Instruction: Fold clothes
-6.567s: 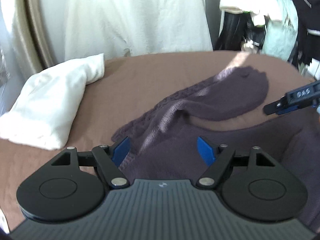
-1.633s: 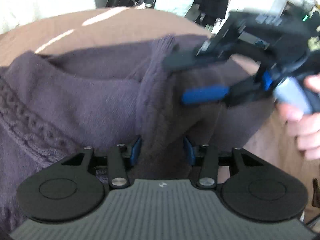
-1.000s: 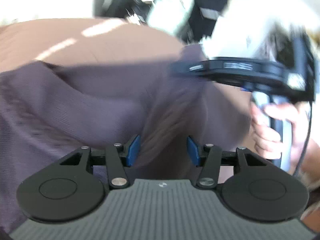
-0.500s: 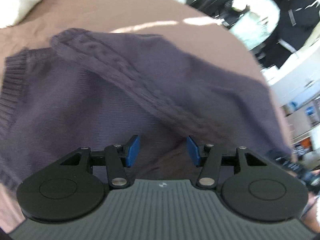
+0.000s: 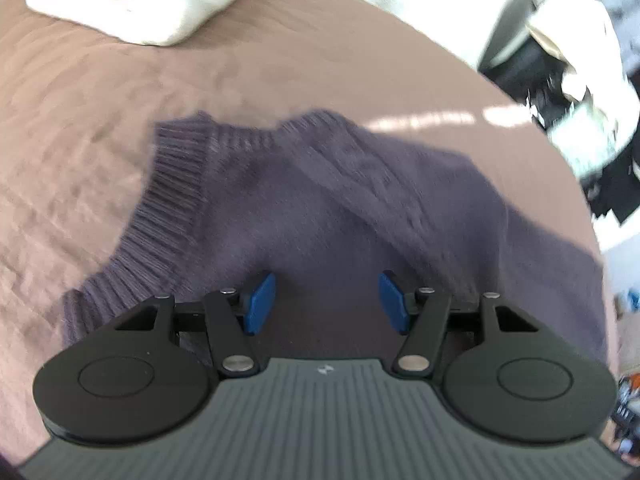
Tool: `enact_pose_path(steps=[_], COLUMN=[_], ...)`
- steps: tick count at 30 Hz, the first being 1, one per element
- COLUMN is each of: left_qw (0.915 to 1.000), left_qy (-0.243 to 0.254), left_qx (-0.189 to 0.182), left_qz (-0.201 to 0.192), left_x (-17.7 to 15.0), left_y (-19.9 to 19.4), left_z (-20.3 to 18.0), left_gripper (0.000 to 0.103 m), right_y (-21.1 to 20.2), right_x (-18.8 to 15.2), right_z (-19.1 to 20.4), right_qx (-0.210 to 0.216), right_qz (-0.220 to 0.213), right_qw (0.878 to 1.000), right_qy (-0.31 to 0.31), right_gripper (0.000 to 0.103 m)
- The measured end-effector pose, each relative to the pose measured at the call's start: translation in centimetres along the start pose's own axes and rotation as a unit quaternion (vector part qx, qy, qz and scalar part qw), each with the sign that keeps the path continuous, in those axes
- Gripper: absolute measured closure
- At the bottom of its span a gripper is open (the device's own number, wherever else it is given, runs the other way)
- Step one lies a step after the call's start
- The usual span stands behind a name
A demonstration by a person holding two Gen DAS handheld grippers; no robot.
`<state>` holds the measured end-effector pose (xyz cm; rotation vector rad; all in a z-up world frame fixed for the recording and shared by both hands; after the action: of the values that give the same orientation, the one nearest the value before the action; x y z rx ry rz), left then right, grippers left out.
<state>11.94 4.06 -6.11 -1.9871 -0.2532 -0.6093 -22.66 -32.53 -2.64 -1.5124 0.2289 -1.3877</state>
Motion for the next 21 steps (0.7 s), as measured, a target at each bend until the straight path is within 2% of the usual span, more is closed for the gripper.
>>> enact_pose_path(steps=[3,5,8,11,12,13,14,16,17,18,19,20,21], left_qw=[0.9984,0.994,0.9871,0.9905,0.9931,0.9947,0.9953,0.9949,0.9936,0.992,0.9914,0.9923,0.9935], left_qy=[-0.042,-0.084,-0.123,-0.098,-0.082,-0.069,-0.069,-0.086,-0.088,-0.086,-0.074,-0.055,-0.028], left_qx=[-0.014,-0.024,-0.057,-0.049,-0.022,0.001,0.005,-0.023,-0.047,-0.071,-0.089,-0.093,-0.087], left_qz=[-0.036,-0.067,-0.086,-0.084,-0.081,-0.077,-0.067,-0.046,-0.053,-0.058,-0.061,-0.062,-0.067], left_x=[0.6,1.4,2.3,3.9,4.4,5.0,5.4,6.1,6.3,6.6,6.8,6.9,7.0], left_y=[-0.8,-0.5,-0.2,1.7,2.7,3.7,4.7,6.4,6.6,6.7,6.8,6.8,6.7], left_z=[1.9,2.7,3.5,2.9,2.9,3.0,3.4,3.9,3.8,3.7,3.3,2.8,2.2], left_gripper=[0.045,0.045,0.045,0.045,0.043,0.038,0.037,0.035,0.037,0.045,0.077,0.092,0.096], right_y=[-0.9,-1.4,-1.1,-0.7,-0.7,-0.4,-0.1,1.9,3.0,4.1,5.3,6.5,7.4], right_x=[1.0,1.5,2.7,5.1,6.3,7.7,9.1,11.4,12.2,12.7,13.2,13.4,13.5], right_z=[0.8,0.9,1.3,2.7,3.4,4.3,5.3,8.5,10.3,12.4,14.5,16.5,18.1], right_qx=[-0.017,-0.022,-0.01,0.018,0.04,0.083,0.127,0.211,0.237,0.252,0.265,0.262,0.253], right_qz=[-0.047,-0.07,-0.082,-0.117,-0.113,-0.084,-0.054,0.031,0.069,0.095,0.12,0.13,0.128], right_qw=[0.998,0.996,0.996,0.991,0.991,0.991,0.989,0.976,0.967,0.959,0.951,0.946,0.945], right_qy=[-0.032,-0.042,-0.04,-0.059,-0.065,-0.062,-0.059,-0.052,-0.065,-0.087,-0.11,-0.139,-0.164], right_gripper=[0.052,0.048,0.048,0.048,0.047,0.047,0.046,0.044,0.039,0.039,0.038,0.038,0.038])
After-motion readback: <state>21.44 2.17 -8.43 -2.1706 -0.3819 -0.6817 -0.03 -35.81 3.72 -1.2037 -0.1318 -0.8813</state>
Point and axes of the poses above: each gripper's, at about its wrist camera, not at the fingertips, and y roughly the way its jaws point, z to its left, x to its top, the point moved 2 cm from there along y, roughly the way its jaws point, and after that the axes turned 10 degrees about y, right-handed, at the moved point
